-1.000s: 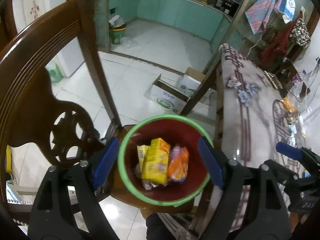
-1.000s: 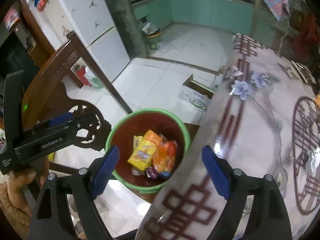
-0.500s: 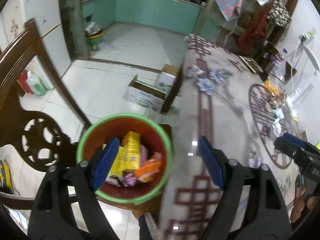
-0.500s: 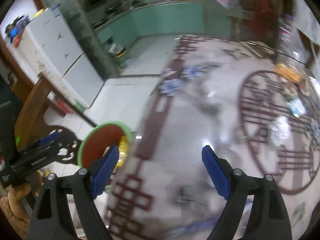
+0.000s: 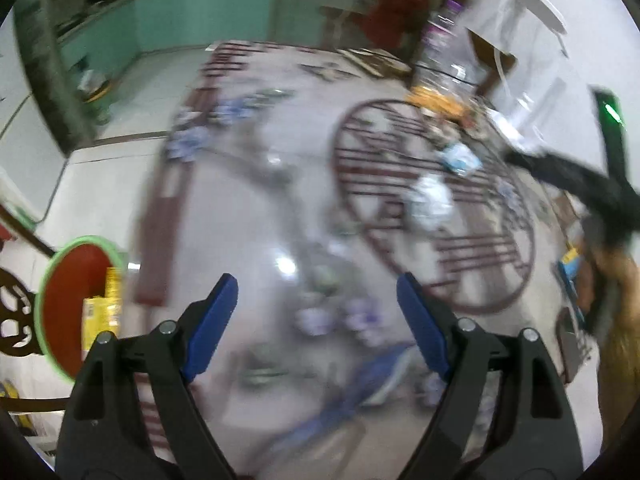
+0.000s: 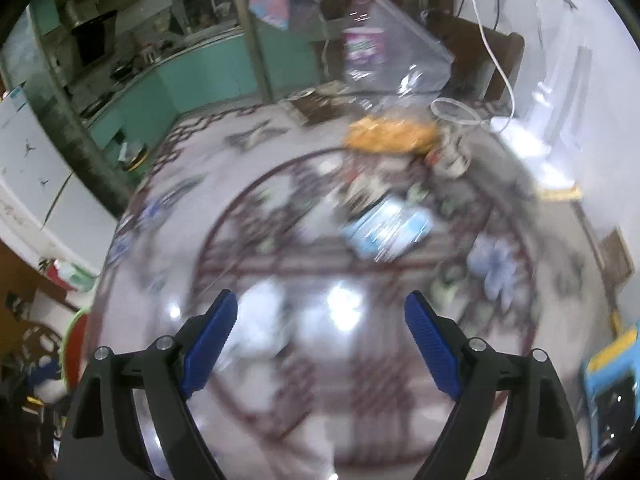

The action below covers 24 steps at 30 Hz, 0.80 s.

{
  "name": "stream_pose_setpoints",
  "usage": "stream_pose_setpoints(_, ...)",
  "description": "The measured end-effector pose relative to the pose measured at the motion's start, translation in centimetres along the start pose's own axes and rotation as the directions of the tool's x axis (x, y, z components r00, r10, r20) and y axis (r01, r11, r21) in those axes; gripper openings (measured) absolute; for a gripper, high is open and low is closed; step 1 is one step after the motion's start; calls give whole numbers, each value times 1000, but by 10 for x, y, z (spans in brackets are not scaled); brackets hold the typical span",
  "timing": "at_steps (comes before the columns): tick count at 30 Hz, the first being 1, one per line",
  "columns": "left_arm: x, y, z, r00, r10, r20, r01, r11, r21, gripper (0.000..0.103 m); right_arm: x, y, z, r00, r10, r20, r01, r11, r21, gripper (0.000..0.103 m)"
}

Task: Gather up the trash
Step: 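Move both grippers back over the table toward the crumpled papers, then grasp the white crumpled paper with the left gripper while the right grasps crumpled tissues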

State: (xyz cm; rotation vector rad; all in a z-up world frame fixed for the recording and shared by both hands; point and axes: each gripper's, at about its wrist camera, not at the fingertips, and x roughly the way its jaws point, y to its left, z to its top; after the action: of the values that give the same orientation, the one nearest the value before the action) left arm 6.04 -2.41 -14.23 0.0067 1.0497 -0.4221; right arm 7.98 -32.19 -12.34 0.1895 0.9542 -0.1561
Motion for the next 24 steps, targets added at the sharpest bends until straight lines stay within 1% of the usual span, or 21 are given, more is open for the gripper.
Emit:
stream_pose_setpoints(2,10,-23,4,1000,-10,-15,10,1000,11,82,22,-14,21,1000,-1,-18,0,1000,-13,86)
stream_pose_setpoints(6,25,-50,14,999,11,-32,-10,1000,24,83,79,-28,56,998,-1,-58,-1,1000,-20,86)
stream_pose_setpoints(8,35,-60,23,999,18,-41,-17,1000,19,83,112,-35,70,995,22,-100,-22,1000,6,86)
stream_pose_setpoints(11,50,-73,36,999,16,-47,-15,1000,19,83,146,-42,86,990,66,-123,-60,997,49,86)
stream_pose_setpoints(12,60,-79,44,999,17,-51,-15,1000,22,83,158,-43,91,989,64,-137,-59,997,42,85)
stream_pose_setpoints(13,66,-83,47,998,15,-55,-14,1000,22,83,167,-42,95,986,53,-155,-50,998,27,82)
stream_pose_setpoints(14,73,-87,52,998,12,-61,-10,1000,21,83,179,-40,97,981,41,-189,-40,999,6,72)
stream_pose_setpoints(15,86,-92,58,997,4,-73,-2,1000,21,83,190,-40,98,974,53,-220,-55,998,-4,67)
stream_pose_setpoints(16,95,-97,62,997,1,-83,1,1000,25,83,196,-42,98,971,64,-229,-67,998,-5,67)
stream_pose_setpoints(17,106,-102,66,995,1,-98,3,1000,31,83,196,-43,98,975,72,-209,-76,997,-11,59)
stream_pose_setpoints(18,115,-105,69,994,-3,-110,7,999,35,83,194,-44,99,978,78,-193,-83,996,-18,55)
stream_pose_setpoints(19,125,-108,73,992,-9,-124,14,999,39,83,189,-47,100,980,96,-175,-102,995,-22,49)
stream_pose_setpoints(21,145,-116,77,988,-27,-151,35,998,51,83,172,-55,100,979,147,-143,-149,989,1,49)
stream_pose_setpoints(24,166,-124,78,981,-37,-190,52,996,75,83,145,-68,94,979,183,-90,-182,983,21,49)
